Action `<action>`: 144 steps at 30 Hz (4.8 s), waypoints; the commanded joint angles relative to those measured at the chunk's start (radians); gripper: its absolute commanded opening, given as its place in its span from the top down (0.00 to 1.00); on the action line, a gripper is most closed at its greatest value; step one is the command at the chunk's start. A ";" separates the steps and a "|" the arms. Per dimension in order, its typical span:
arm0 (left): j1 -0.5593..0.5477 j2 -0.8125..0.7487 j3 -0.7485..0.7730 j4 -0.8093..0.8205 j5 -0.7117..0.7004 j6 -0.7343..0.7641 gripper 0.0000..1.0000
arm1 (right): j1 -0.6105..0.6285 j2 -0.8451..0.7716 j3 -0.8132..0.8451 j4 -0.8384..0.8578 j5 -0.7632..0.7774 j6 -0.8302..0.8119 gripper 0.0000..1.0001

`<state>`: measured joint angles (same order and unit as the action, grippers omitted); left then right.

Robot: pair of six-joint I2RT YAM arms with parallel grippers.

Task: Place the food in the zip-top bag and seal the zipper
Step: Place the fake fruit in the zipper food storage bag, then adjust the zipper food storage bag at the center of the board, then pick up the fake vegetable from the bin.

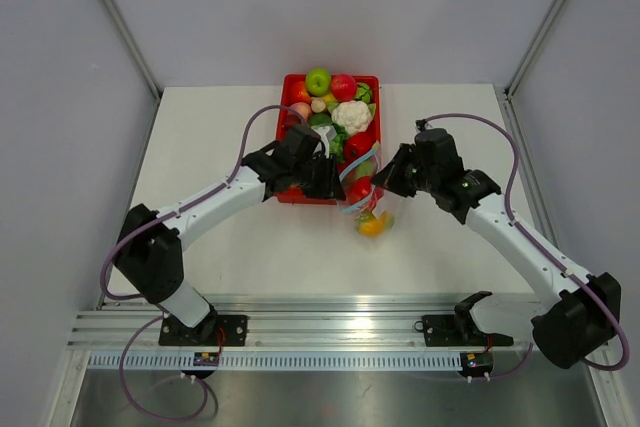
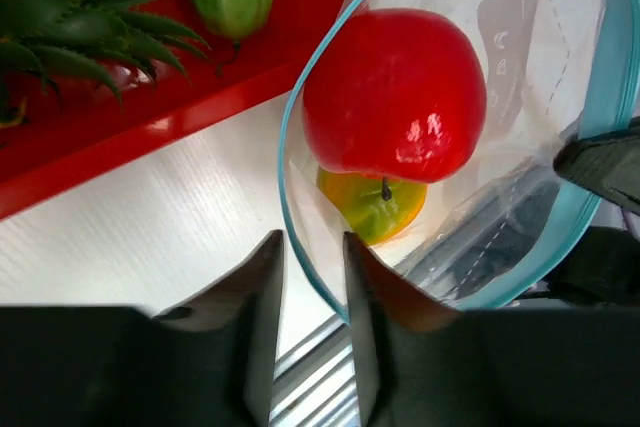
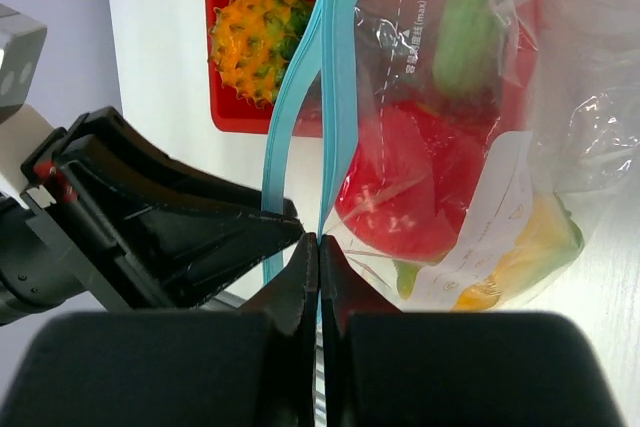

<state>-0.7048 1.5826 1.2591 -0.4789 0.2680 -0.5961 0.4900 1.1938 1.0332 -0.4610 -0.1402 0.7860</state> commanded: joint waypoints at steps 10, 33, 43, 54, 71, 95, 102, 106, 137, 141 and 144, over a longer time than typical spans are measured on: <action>-0.081 -0.029 0.141 0.003 0.053 -0.005 1.00 | 0.005 -0.028 0.108 -0.246 0.266 -0.117 1.00; -0.081 -0.010 0.131 0.014 -0.154 -0.045 1.00 | 0.005 -0.232 0.168 -0.430 0.252 -0.133 1.00; -0.120 0.068 0.126 0.112 -0.003 -0.096 1.00 | 0.005 -0.177 -0.035 -0.444 0.310 -0.111 1.00; -0.130 0.050 0.223 0.054 0.022 -0.050 1.00 | 0.005 -0.177 0.150 -0.438 0.369 -0.186 1.00; -0.147 0.116 0.276 -0.035 0.004 0.042 1.00 | 0.005 -0.134 0.099 -0.419 0.407 -0.192 1.00; 0.063 0.157 0.433 -0.179 0.088 0.194 0.28 | 0.005 0.029 0.174 -0.335 0.395 -0.287 1.00; 0.198 0.252 0.611 -0.216 -0.016 0.239 0.15 | 0.005 0.052 0.176 -0.329 0.395 -0.291 1.00; 0.258 0.373 0.814 -0.239 -0.091 0.301 0.07 | 0.005 0.055 0.179 -0.334 0.376 -0.286 1.00; 0.343 0.856 1.074 0.321 -0.030 0.240 0.14 | 0.004 0.159 0.185 -0.332 0.324 -0.272 1.00; 0.332 0.844 1.051 0.309 -0.007 0.240 0.18 | 0.005 0.165 0.189 -0.327 0.320 -0.271 1.00; 0.312 0.821 1.019 0.286 -0.073 0.281 0.18 | 0.005 0.168 0.194 -0.326 0.311 -0.271 1.00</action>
<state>-0.3691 2.4344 2.2704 -0.2321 0.2230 -0.3397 0.4931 1.3602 1.1801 -0.8078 0.1886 0.5117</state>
